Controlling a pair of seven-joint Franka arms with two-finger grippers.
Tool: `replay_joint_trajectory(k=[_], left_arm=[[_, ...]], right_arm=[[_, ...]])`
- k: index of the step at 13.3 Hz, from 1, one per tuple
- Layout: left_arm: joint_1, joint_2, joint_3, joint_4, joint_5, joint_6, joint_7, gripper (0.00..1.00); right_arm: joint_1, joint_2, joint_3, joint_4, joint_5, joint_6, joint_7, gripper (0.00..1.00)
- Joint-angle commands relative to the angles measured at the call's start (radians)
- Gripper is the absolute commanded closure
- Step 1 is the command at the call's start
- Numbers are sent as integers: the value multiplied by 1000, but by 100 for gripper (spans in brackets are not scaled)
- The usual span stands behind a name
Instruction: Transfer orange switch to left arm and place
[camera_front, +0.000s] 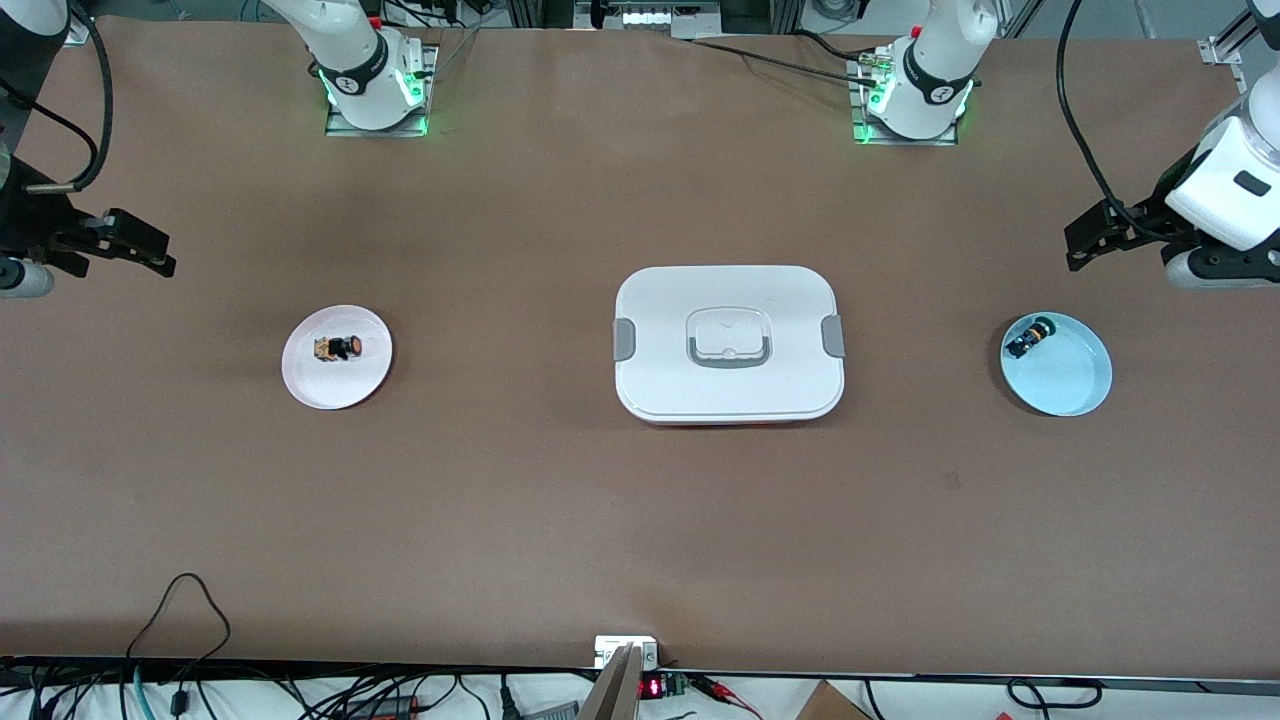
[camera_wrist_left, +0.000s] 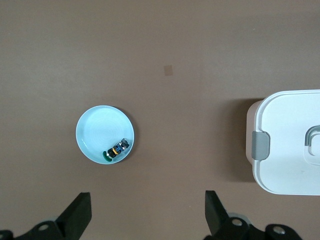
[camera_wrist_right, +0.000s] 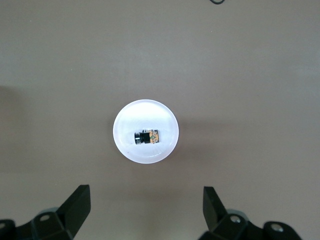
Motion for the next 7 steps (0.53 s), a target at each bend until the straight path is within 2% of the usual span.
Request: replay_joint_trajectory(k=[1, 7], left_arm=[[6, 16, -2, 32, -5, -17, 5, 0], [6, 21, -2, 32, -5, -17, 8, 0]], right_arm=[[8, 22, 3, 20, -1, -14, 9, 0], [37, 89, 3, 20, -7, 1, 24, 0]])
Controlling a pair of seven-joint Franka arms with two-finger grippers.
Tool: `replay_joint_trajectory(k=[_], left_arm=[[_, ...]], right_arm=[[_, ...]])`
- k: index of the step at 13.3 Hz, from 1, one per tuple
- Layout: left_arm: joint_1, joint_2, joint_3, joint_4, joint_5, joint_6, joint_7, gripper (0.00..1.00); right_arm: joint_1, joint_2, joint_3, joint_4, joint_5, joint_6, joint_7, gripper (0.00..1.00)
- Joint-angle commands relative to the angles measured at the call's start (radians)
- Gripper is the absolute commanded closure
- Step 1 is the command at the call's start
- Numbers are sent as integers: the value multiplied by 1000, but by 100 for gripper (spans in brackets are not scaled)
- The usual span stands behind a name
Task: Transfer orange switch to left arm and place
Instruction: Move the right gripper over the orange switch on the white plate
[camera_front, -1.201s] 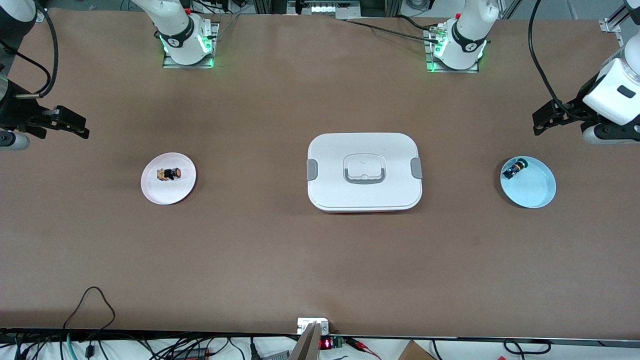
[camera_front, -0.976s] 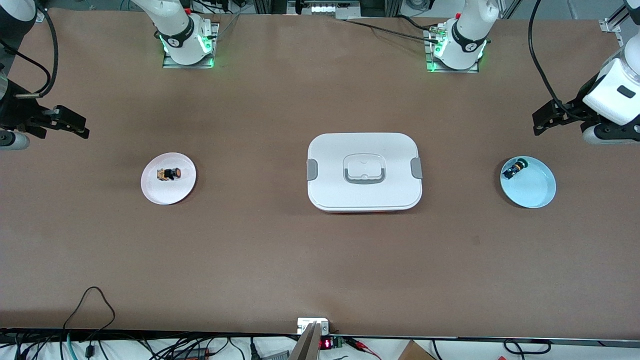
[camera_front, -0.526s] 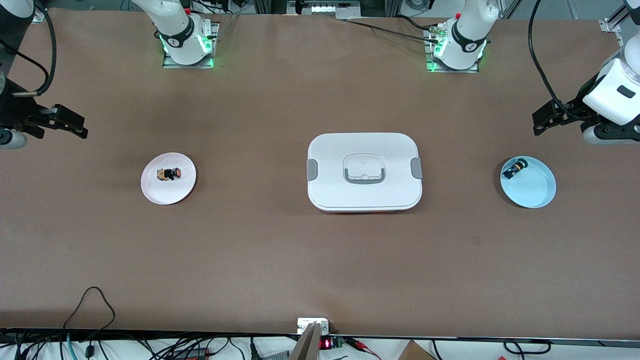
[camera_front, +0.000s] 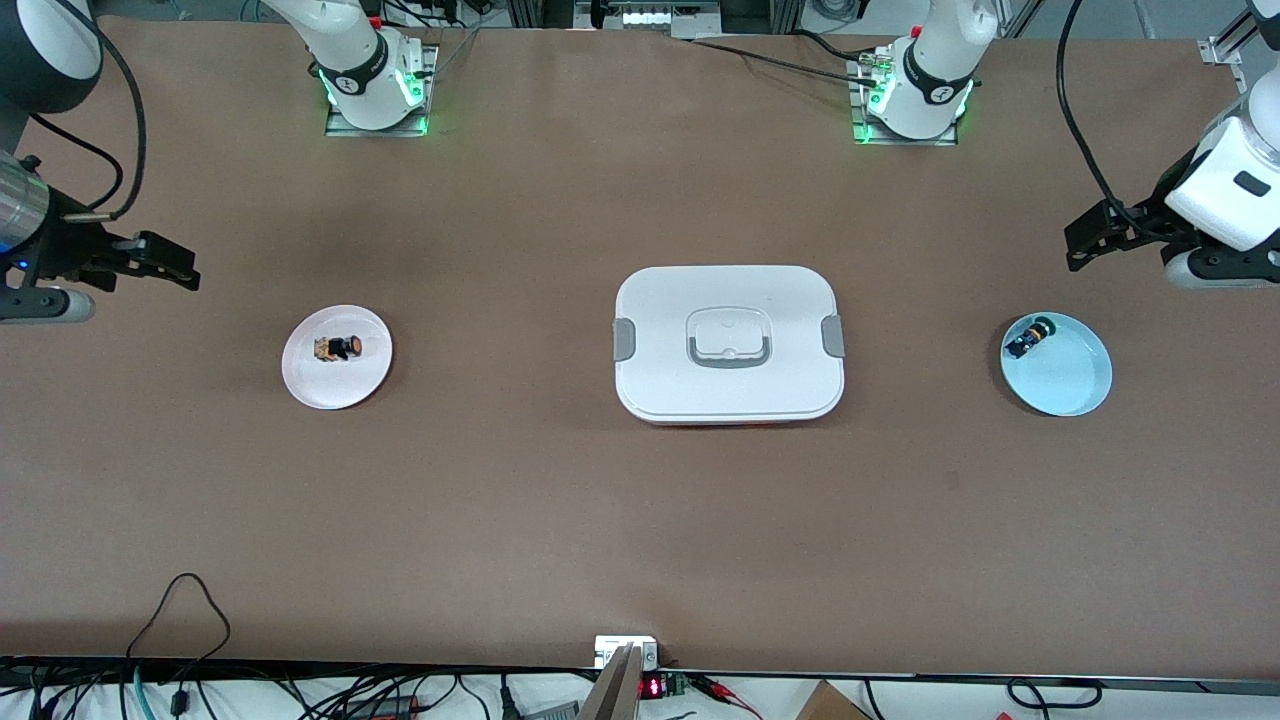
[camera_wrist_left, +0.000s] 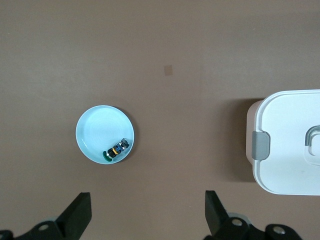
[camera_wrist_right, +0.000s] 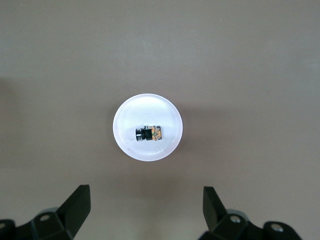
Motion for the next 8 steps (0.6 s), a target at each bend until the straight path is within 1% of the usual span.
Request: replay_joint_trajectory(k=[1, 4, 6, 8], left_arm=[[6, 19, -2, 32, -5, -17, 8, 0], [6, 19, -2, 32, -5, -17, 8, 0], [6, 19, -2, 32, -5, -17, 8, 0], [6, 19, -2, 32, -5, -17, 8, 0]], right_arm=[[21, 50, 1, 20, -7, 18, 22, 0], [36, 101, 1, 18, -21, 47, 25, 0], [43, 148, 1, 12, -43, 92, 56, 0], [58, 184, 1, 10, -56, 104, 82, 0]])
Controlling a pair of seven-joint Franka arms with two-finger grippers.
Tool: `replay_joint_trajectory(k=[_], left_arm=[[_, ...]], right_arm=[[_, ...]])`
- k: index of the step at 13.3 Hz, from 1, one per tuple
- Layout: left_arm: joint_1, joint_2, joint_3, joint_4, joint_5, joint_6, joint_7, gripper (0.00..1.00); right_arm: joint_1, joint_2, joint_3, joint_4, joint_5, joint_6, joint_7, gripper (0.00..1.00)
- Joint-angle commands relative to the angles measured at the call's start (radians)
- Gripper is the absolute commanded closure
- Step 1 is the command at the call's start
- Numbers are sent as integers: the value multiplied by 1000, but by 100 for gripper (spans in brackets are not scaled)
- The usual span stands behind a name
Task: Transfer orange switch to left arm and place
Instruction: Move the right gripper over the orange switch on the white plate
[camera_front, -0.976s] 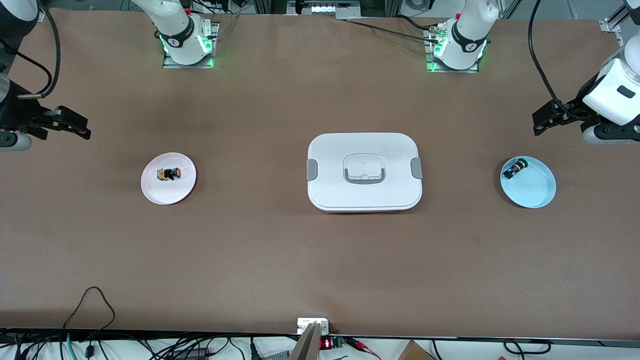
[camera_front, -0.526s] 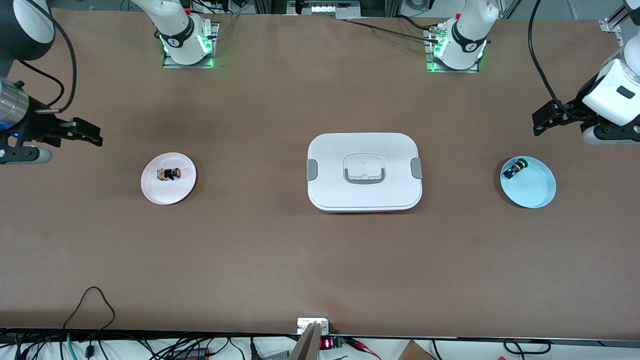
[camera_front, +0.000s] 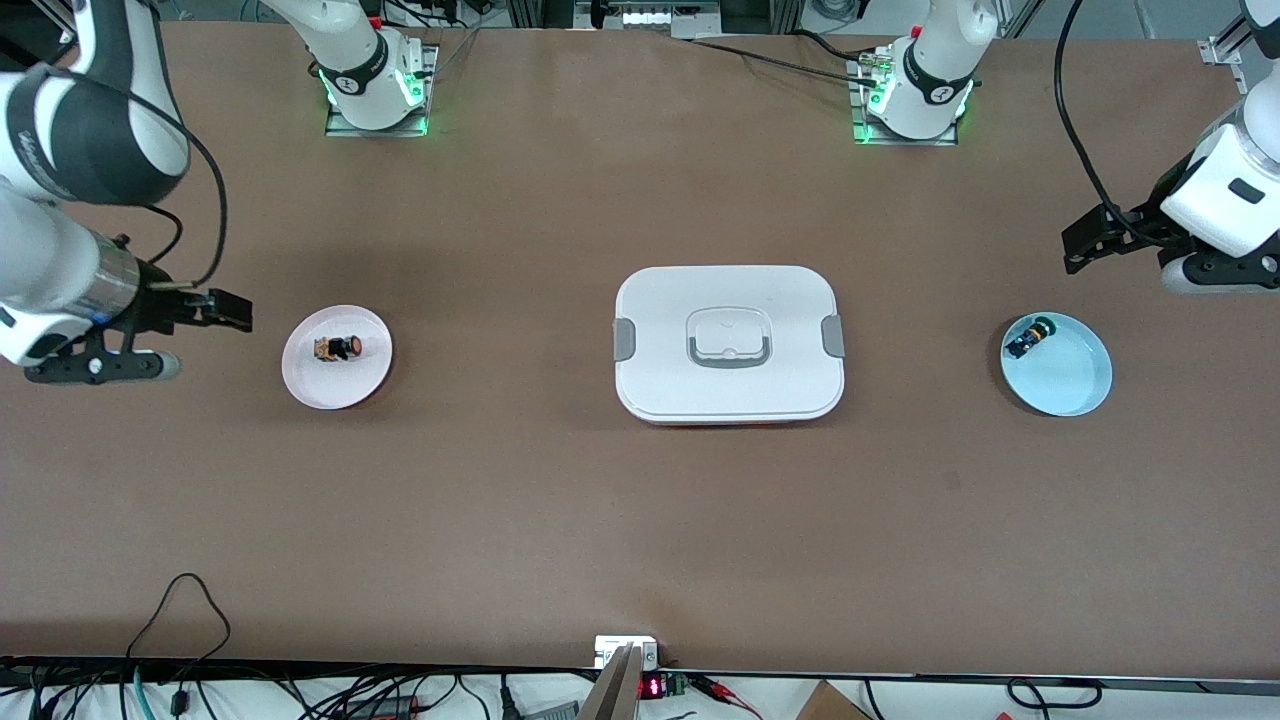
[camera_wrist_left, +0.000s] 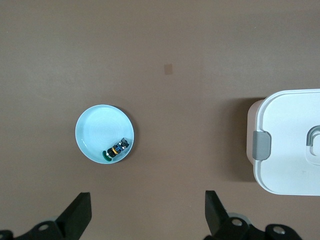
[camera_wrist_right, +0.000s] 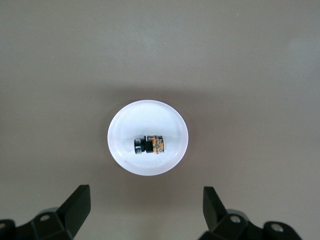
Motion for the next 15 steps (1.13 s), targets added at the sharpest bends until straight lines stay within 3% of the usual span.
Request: replay_joint_trajectory(k=[1, 3, 8, 15], left_arm=[[6, 13, -2, 31, -5, -17, 8, 0], [6, 13, -2, 31, -5, -17, 8, 0], [6, 13, 0, 31, -5, -17, 8, 0], [6, 13, 0, 31, -6, -17, 8, 0]], right_arm=[[17, 45, 0, 11, -24, 24, 40, 0], [14, 73, 0, -5, -22, 50, 38, 0], [8, 70, 0, -201, -15, 221, 20, 0], [-4, 105, 0, -341, -13, 381, -37, 0]])
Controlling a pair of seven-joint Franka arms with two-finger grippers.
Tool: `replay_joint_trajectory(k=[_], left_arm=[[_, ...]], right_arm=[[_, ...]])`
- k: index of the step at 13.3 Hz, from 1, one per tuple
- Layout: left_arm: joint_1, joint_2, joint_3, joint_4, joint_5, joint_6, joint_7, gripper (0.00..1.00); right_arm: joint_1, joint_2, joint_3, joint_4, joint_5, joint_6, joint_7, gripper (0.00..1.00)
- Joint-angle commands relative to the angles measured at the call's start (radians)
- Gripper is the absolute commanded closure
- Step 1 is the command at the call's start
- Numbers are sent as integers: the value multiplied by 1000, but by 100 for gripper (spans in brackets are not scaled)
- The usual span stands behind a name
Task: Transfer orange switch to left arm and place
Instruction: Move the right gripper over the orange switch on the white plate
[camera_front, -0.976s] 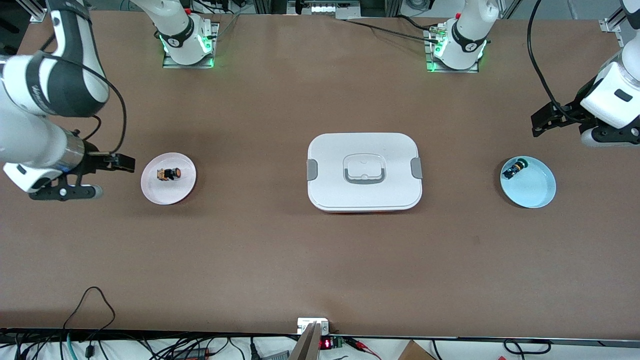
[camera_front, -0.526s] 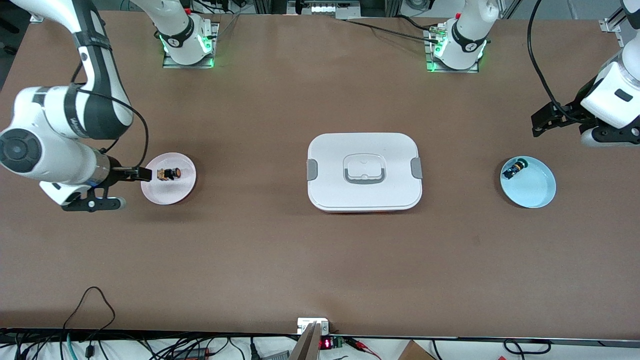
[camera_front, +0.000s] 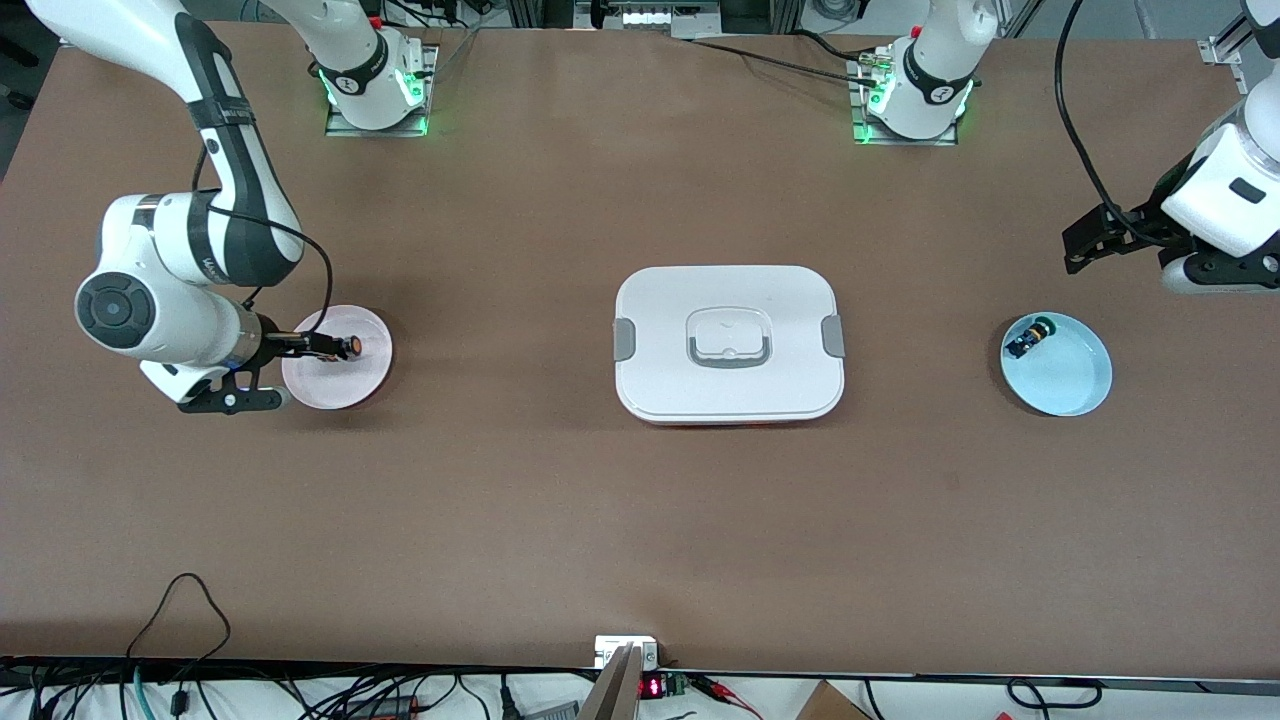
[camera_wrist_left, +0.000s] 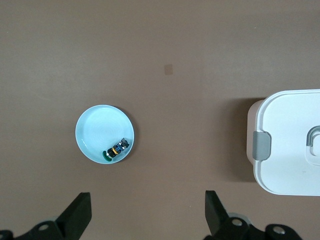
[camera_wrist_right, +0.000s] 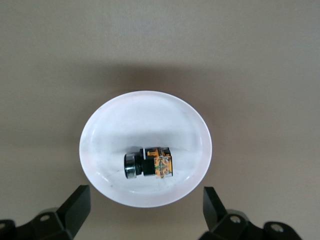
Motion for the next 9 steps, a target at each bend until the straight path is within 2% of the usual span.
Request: replay_joint_trajectory(k=[1, 5, 9], left_arm=[[6, 13, -1, 32, -6, -17, 7, 0], [6, 13, -2, 32, -6, -17, 5, 0], [7, 13, -1, 30, -6, -17, 8, 0]], right_arm=[[-17, 22, 2, -44, 6, 62, -84, 0], [-20, 56, 2, -61, 10, 96, -101, 0], [-20, 57, 2, -136, 8, 209, -115, 0]])
